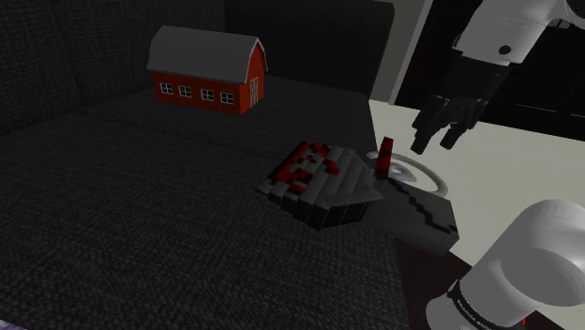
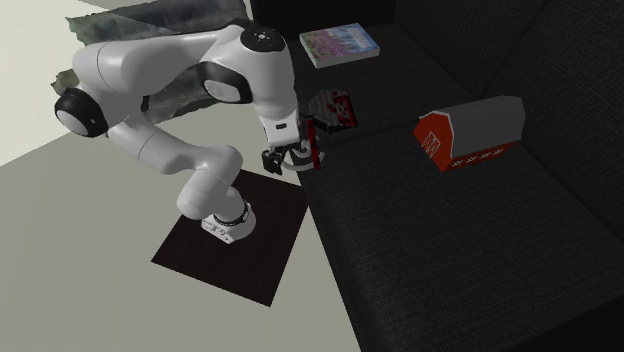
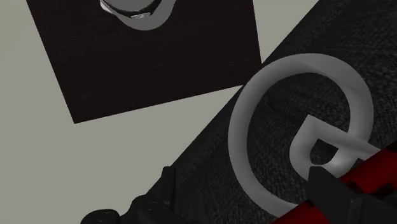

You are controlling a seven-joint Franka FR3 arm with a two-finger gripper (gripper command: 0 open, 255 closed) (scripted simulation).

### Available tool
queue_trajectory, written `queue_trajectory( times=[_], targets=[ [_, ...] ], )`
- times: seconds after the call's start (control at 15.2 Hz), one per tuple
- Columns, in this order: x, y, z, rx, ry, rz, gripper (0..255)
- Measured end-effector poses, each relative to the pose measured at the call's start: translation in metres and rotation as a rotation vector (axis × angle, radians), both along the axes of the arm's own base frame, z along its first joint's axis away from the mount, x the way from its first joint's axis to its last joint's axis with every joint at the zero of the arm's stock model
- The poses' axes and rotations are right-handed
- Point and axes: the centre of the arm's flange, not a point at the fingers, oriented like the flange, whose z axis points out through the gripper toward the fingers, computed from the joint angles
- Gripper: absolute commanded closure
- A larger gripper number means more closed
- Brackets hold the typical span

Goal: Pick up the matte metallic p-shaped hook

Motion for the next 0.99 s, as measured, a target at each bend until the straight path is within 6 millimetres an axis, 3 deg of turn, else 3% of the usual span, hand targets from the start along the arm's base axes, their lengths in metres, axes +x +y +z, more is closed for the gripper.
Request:
queue_trajectory(
  times=[0.2, 0.59, 0.66, 0.99],
  targets=[
    [-0.016, 0.01, -0.017, 0.003, -0.004, -0.056, 0],
    [-0.018, 0.012, -0.048, 0.004, -0.004, -0.065, 0],
    [-0.018, 0.012, -0.05, 0.004, -0.004, -0.065, 255],
    [-0.019, 0.012, -0.051, 0.004, -0.003, -0.066, 255]
  ],
)
